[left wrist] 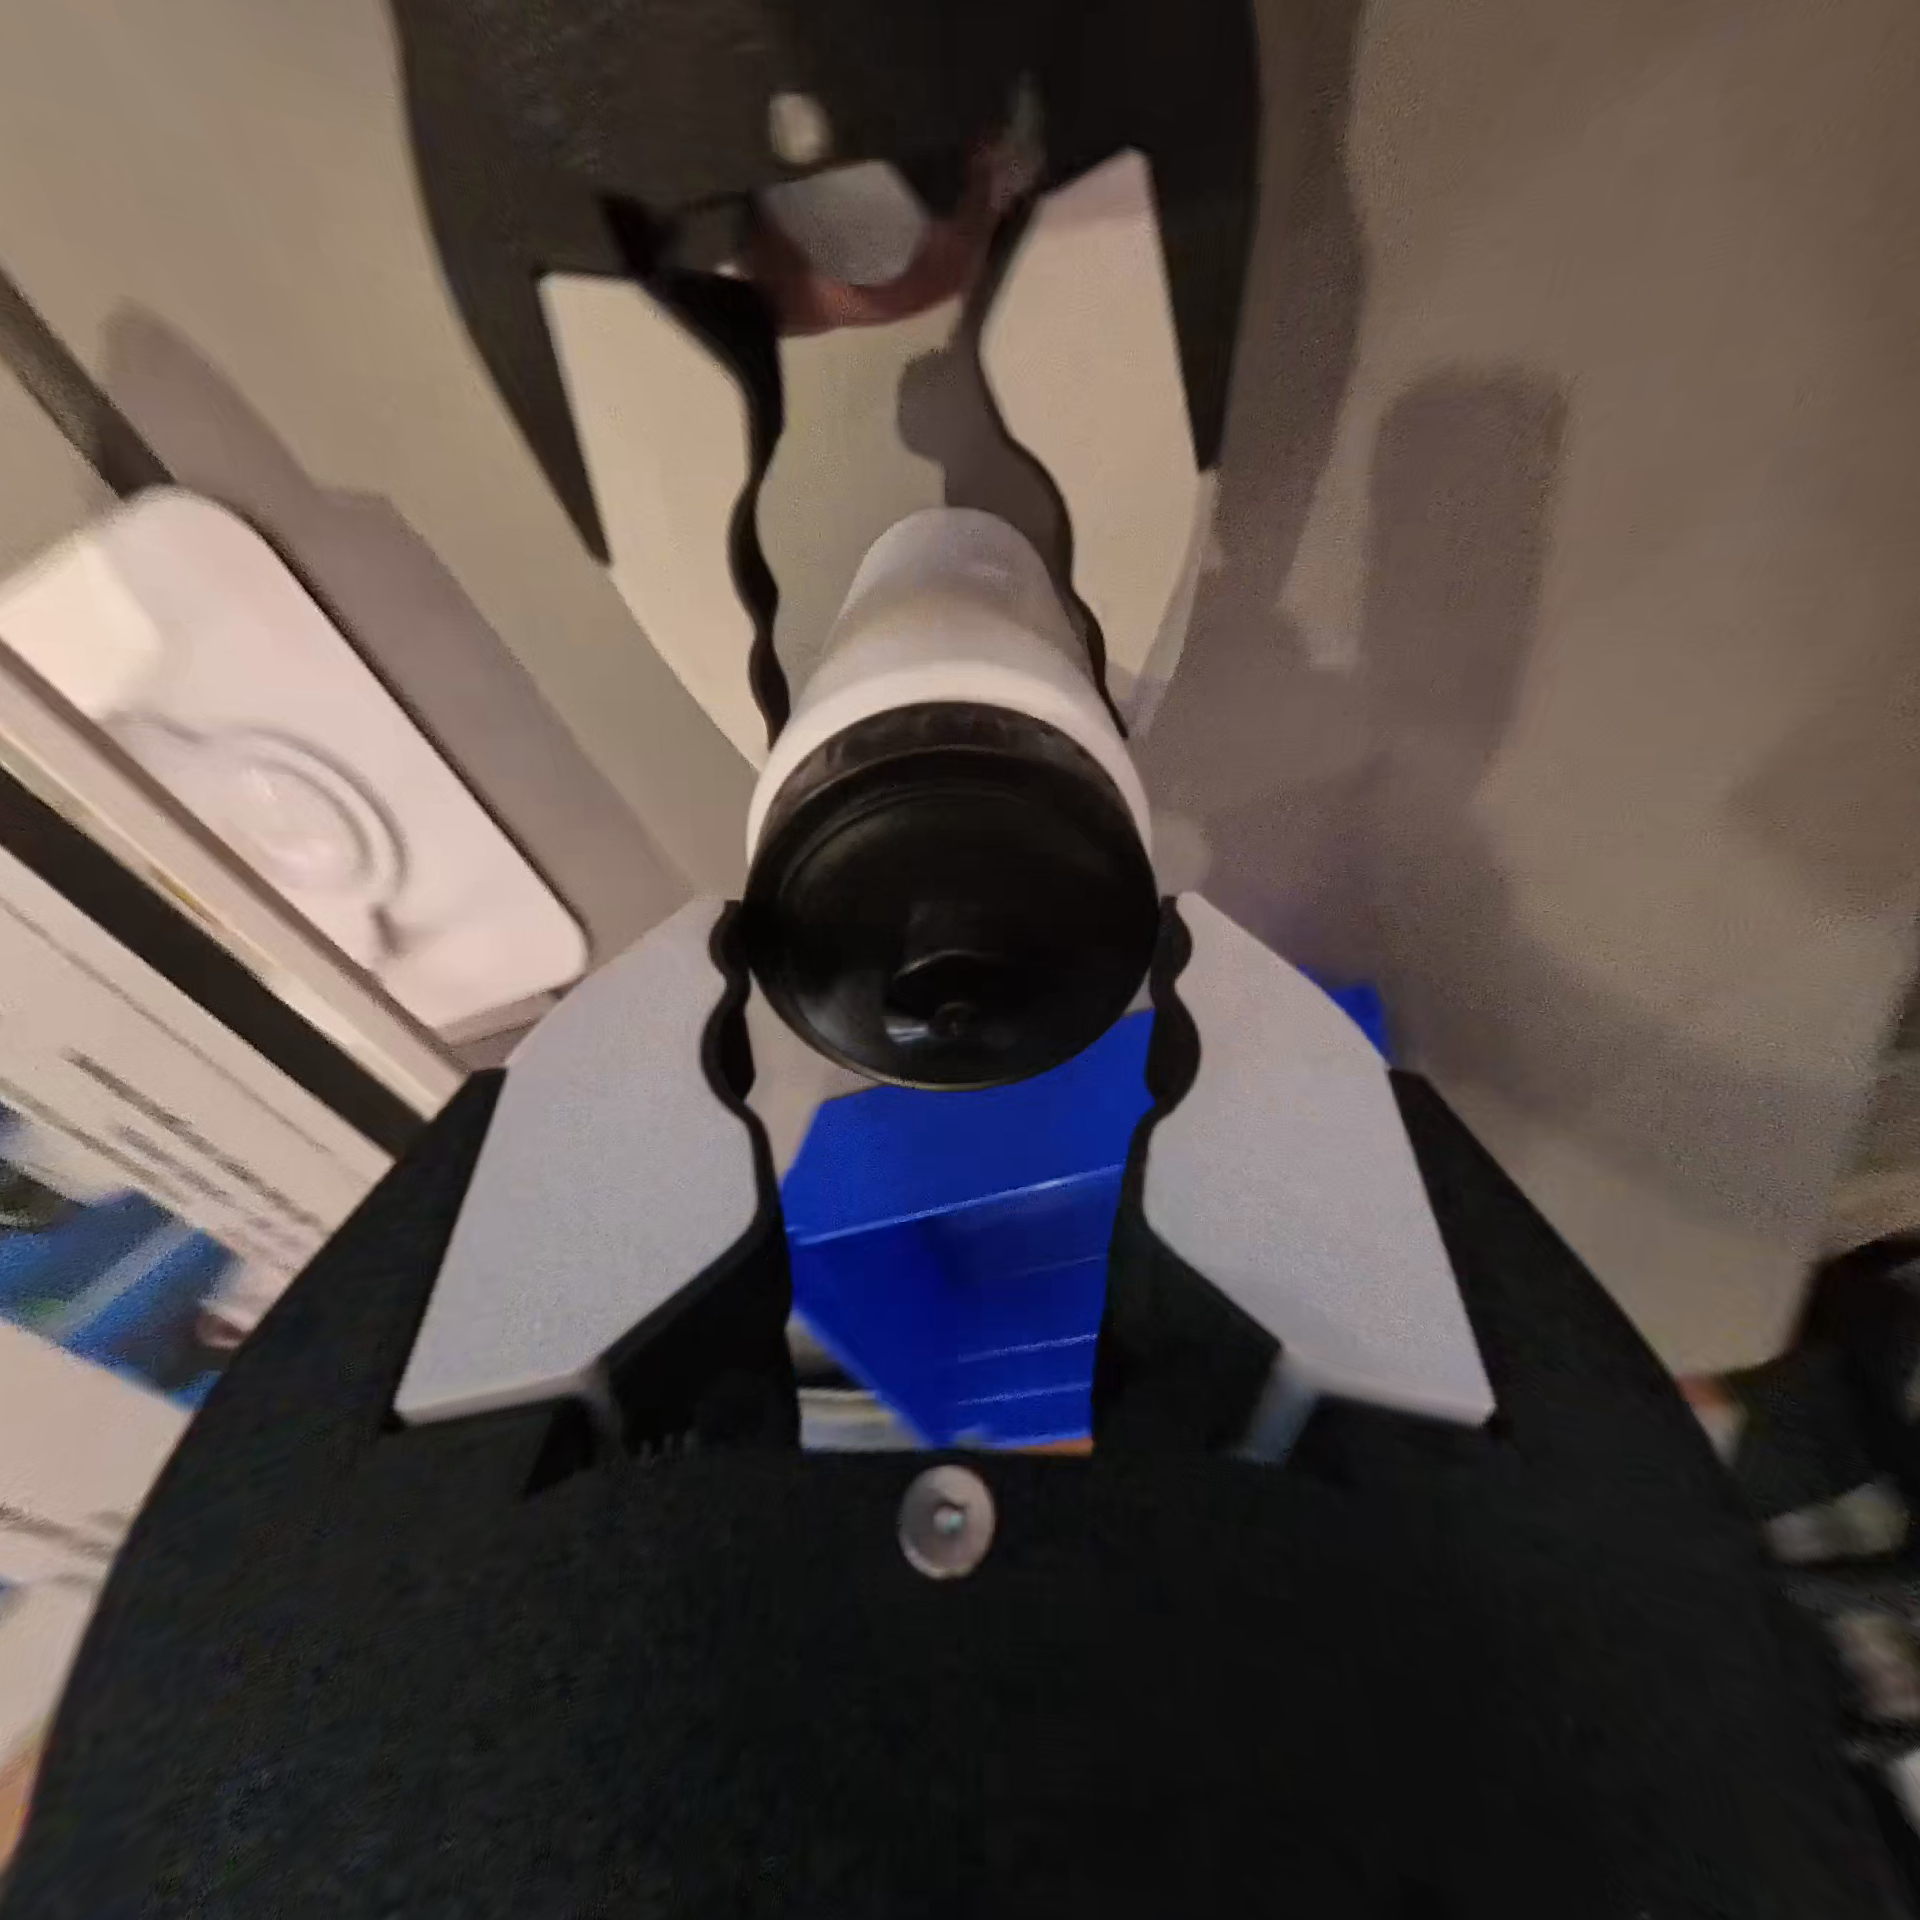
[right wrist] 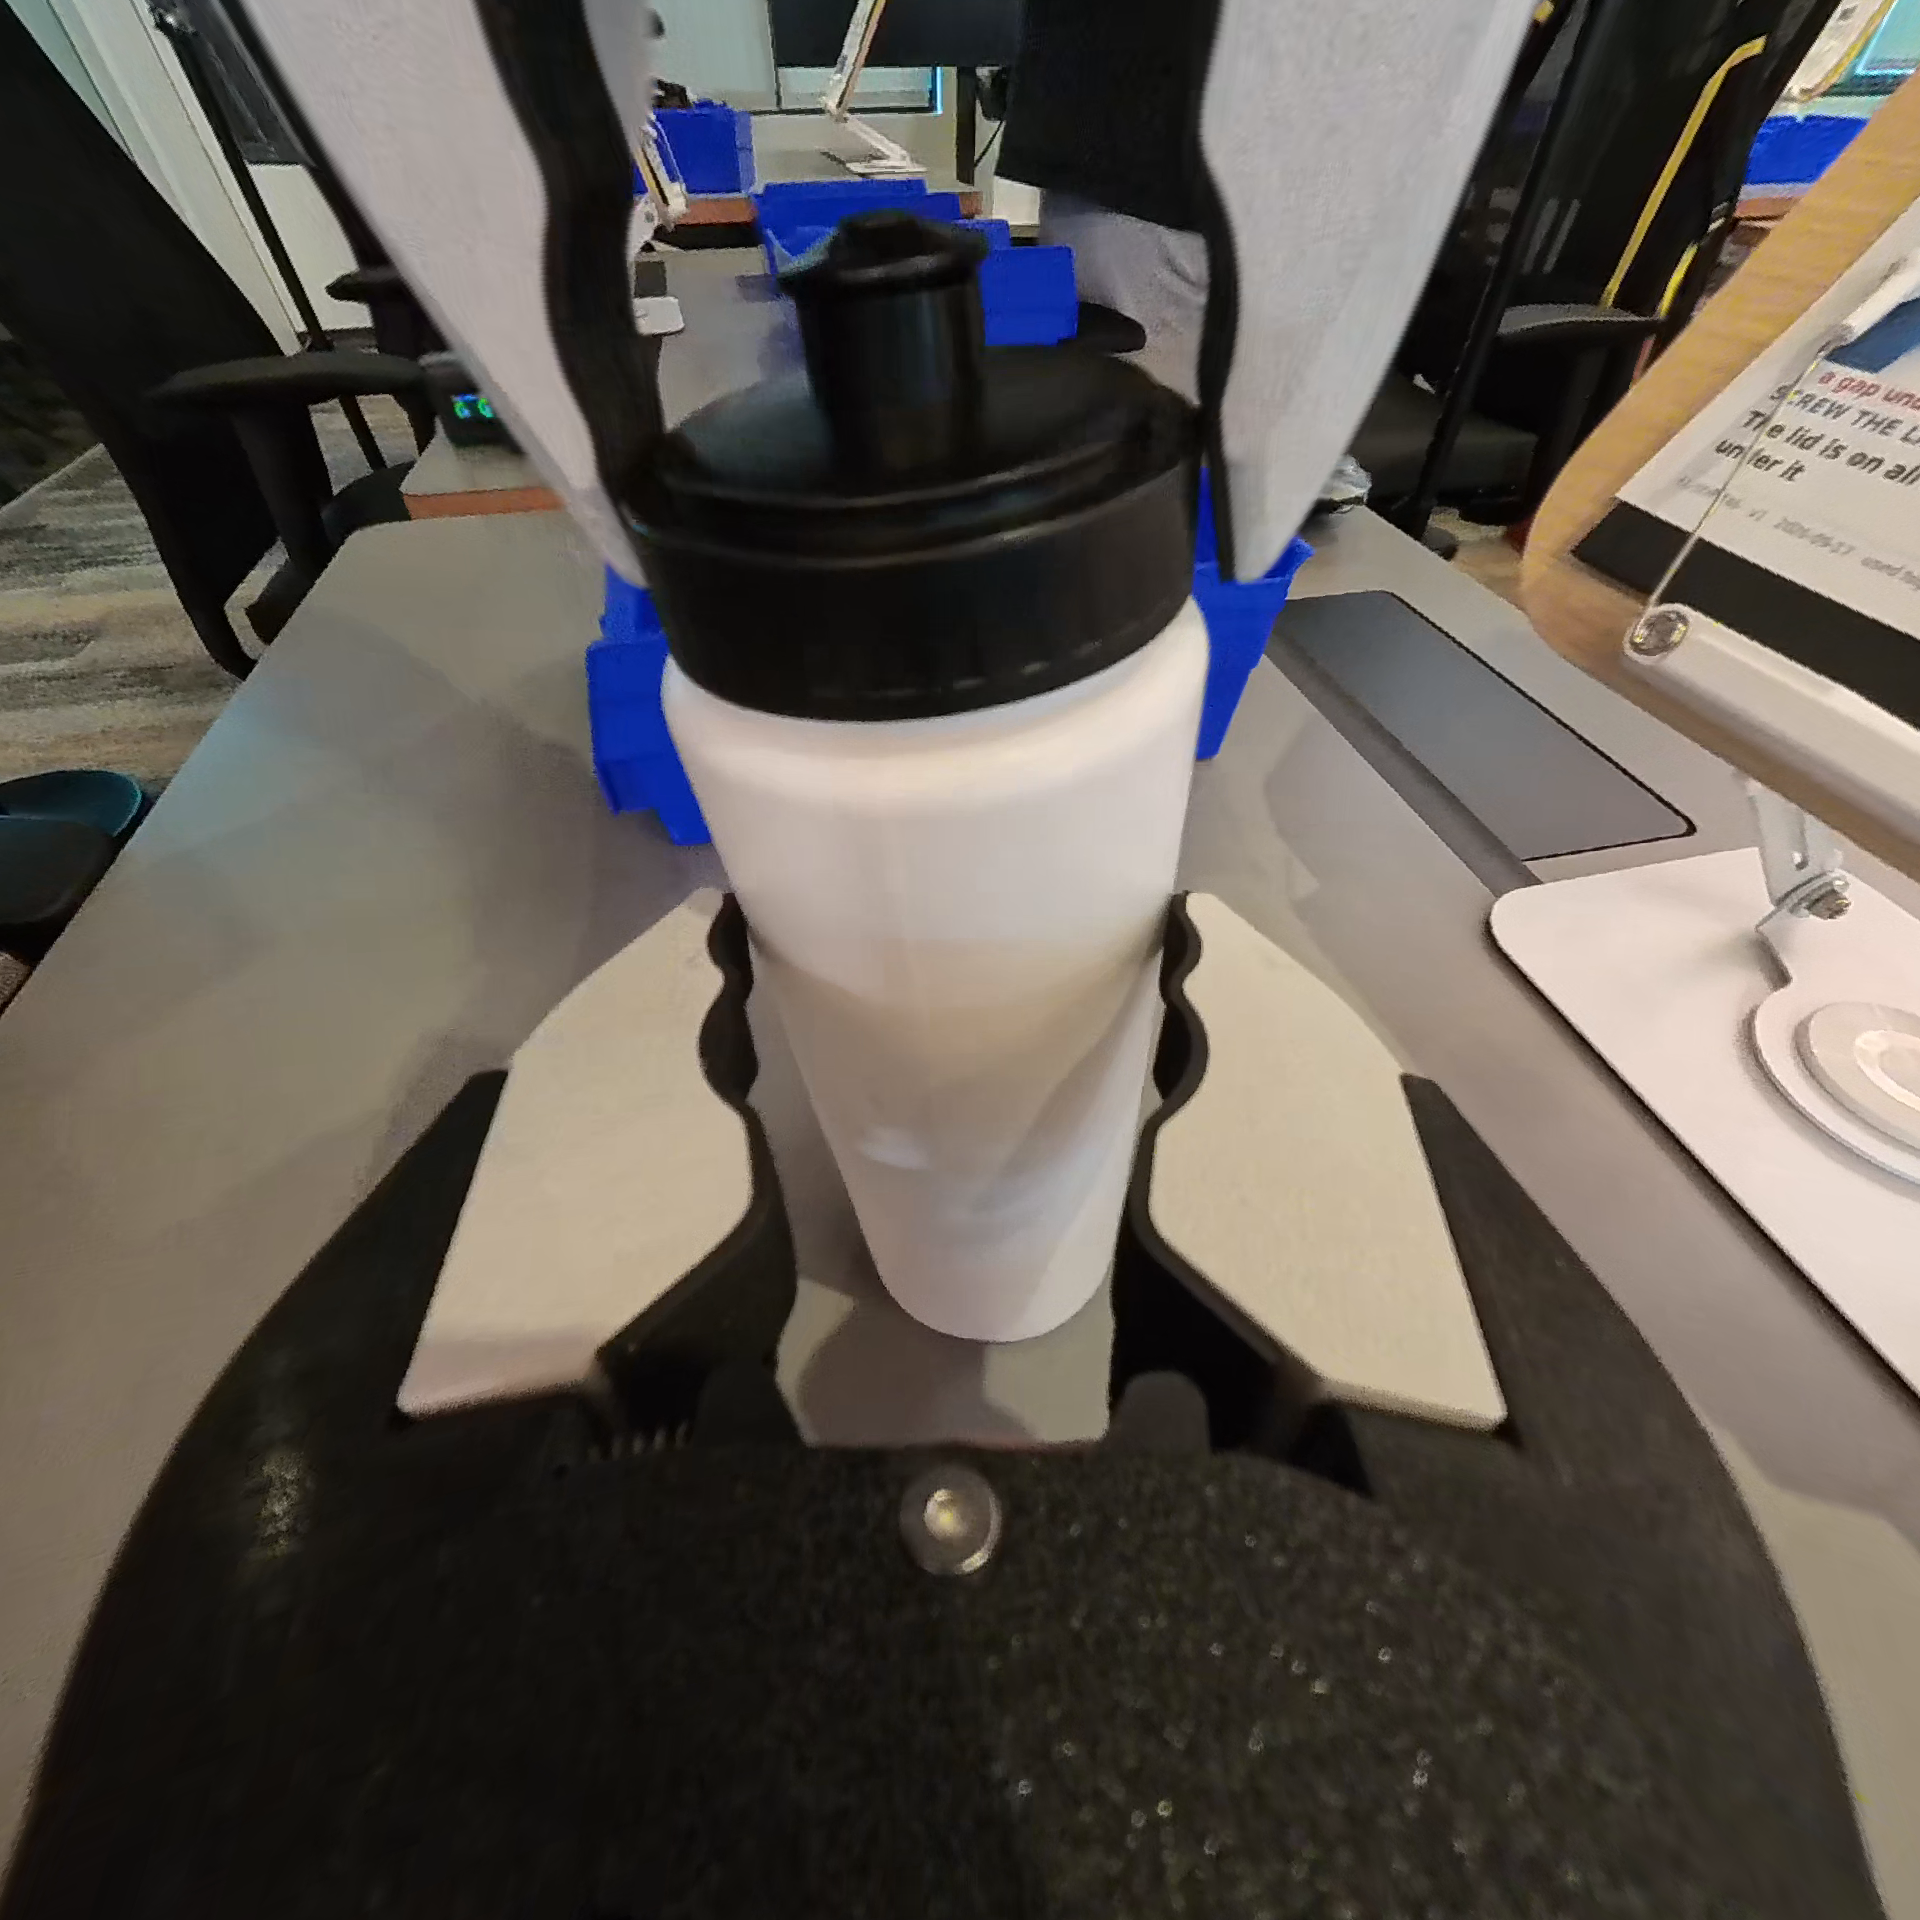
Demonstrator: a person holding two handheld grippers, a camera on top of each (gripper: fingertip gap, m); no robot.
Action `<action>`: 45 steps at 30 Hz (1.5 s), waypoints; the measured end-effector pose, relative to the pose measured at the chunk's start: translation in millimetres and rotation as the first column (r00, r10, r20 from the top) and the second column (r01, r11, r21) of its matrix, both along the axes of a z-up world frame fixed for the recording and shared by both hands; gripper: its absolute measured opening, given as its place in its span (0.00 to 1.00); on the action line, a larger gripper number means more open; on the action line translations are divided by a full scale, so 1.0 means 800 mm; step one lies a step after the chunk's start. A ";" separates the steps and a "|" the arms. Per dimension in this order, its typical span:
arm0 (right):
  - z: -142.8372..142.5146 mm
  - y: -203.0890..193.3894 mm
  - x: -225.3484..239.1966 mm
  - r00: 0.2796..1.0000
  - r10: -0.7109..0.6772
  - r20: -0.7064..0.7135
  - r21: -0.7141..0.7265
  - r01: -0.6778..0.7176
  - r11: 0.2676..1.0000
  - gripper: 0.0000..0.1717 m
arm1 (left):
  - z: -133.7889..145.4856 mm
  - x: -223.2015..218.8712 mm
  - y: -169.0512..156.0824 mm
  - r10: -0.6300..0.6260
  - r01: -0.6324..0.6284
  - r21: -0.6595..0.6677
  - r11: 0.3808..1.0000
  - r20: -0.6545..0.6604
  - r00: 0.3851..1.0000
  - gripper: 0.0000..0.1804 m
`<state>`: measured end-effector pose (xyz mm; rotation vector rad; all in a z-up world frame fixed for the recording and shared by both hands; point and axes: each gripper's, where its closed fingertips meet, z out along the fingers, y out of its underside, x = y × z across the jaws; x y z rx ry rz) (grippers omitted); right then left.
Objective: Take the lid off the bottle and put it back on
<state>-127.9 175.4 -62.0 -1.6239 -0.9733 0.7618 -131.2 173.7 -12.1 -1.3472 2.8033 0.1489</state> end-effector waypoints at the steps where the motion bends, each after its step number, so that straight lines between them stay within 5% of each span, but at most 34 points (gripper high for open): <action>1: 0.000 0.001 0.000 1.000 -0.007 0.000 -0.004 0.007 1.000 0.44 | 0.000 0.000 0.003 -0.047 0.047 0.025 0.999 -0.030 0.998 0.41; 5: -0.001 0.005 0.004 1.000 -0.021 -0.015 -0.020 0.020 1.000 0.44 | 0.000 0.004 0.011 -0.107 0.116 0.081 0.990 -0.100 0.989 0.41; 10: -0.003 0.007 0.006 0.999 -0.033 -0.007 -0.025 0.033 0.999 0.44 | 0.027 0.029 0.006 0.177 -0.178 -0.004 0.984 0.101 0.979 0.47; 14: -0.003 0.007 0.006 0.999 -0.037 -0.009 -0.027 0.037 0.999 0.44 | 0.046 0.036 0.011 0.462 -0.459 -0.086 0.884 0.302 0.834 0.51; 17: -0.003 0.008 0.007 0.999 -0.038 -0.007 -0.028 0.038 0.999 0.44 | 0.036 0.030 0.003 0.708 -0.685 -0.200 0.701 0.319 0.630 0.51; 21: -0.003 0.008 0.007 0.999 -0.039 -0.006 -0.027 0.039 0.999 0.44 | 0.012 0.015 0.022 0.752 -0.785 -0.099 0.612 0.382 0.537 0.50; 25: -0.003 0.008 0.008 0.999 -0.040 -0.008 -0.028 0.040 0.999 0.44 | 0.005 0.019 0.008 0.743 -0.742 -0.146 0.654 0.310 0.594 0.39; 28: -0.004 0.007 0.007 0.999 -0.035 -0.007 -0.024 0.035 0.999 0.44 | 0.005 0.016 0.006 0.616 -0.617 -0.082 0.783 0.241 0.750 0.39; 33: -0.004 0.007 0.007 0.999 -0.030 -0.018 -0.024 0.029 0.999 0.44 | 0.004 0.012 0.007 0.161 -0.163 0.008 0.987 0.122 0.979 0.39; 37: -0.004 0.007 0.007 0.999 -0.030 -0.013 -0.025 0.029 0.999 0.44 | 0.004 0.013 0.011 -0.152 0.149 0.070 0.986 0.040 0.988 0.39; 40: -0.004 0.008 0.009 0.999 -0.031 -0.028 -0.032 0.031 0.999 0.44 | 0.005 0.015 0.012 -0.151 0.150 0.066 0.986 0.013 0.988 0.39; 45: -0.004 0.008 0.009 0.999 -0.032 -0.028 -0.032 0.031 0.999 0.44 | 0.024 0.026 0.015 0.197 -0.195 -0.032 0.980 0.142 0.970 0.54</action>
